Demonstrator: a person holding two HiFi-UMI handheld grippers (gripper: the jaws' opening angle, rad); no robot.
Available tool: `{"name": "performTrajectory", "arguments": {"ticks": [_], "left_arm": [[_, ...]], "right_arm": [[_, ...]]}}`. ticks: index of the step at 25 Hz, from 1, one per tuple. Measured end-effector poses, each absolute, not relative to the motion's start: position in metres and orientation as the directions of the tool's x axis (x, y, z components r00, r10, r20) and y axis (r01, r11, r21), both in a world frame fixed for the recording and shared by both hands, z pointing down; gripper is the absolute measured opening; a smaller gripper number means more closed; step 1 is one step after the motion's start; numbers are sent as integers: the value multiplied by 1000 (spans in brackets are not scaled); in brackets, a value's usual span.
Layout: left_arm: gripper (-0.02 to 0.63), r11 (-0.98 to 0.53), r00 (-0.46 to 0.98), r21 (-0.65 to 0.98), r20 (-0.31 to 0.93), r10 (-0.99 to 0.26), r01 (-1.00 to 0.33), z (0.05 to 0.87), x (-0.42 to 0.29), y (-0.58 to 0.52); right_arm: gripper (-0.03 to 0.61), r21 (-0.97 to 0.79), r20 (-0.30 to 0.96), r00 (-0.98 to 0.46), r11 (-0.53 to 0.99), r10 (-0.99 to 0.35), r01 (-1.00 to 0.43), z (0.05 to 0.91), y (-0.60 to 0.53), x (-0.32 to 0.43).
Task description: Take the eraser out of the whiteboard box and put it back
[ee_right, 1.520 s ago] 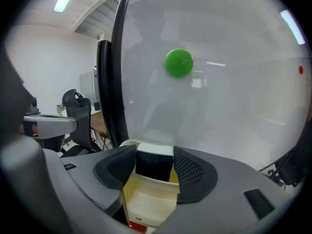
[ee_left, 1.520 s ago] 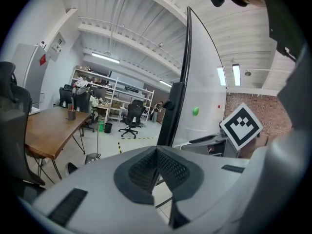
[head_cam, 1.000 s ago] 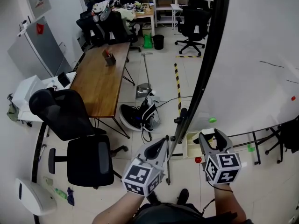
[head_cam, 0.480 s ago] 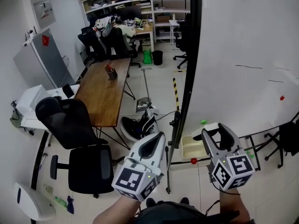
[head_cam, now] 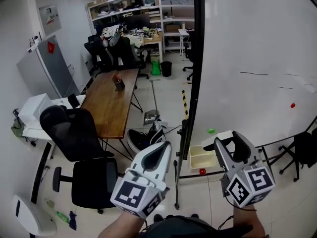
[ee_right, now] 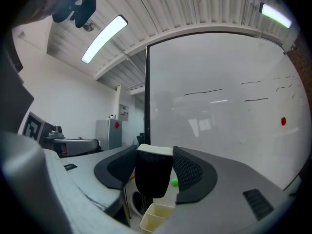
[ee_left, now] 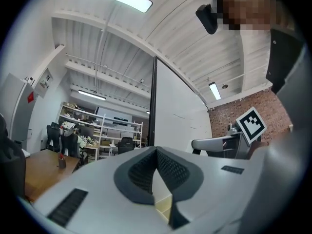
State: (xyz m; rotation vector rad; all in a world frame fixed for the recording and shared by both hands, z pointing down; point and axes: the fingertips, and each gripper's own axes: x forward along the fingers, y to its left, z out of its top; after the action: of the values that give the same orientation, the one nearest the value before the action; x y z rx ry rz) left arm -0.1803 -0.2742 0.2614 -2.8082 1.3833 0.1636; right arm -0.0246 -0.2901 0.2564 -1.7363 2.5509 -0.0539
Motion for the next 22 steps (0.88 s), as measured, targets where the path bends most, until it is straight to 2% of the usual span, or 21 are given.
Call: {"name": "performTrajectory", "arguments": {"ticks": [16,22], "left_arm": [[25,-606,603,47,-66,-795,-794,270,-170,-270],[26,-598,599,81,-15,-800,-797,301,-166,-285]], "right_arm": [[261,-63,-21,-355,355,-935,-933,257,-280,-13],[259,-68,21,-353,351,-935,-934,281,-292,-11]]}}
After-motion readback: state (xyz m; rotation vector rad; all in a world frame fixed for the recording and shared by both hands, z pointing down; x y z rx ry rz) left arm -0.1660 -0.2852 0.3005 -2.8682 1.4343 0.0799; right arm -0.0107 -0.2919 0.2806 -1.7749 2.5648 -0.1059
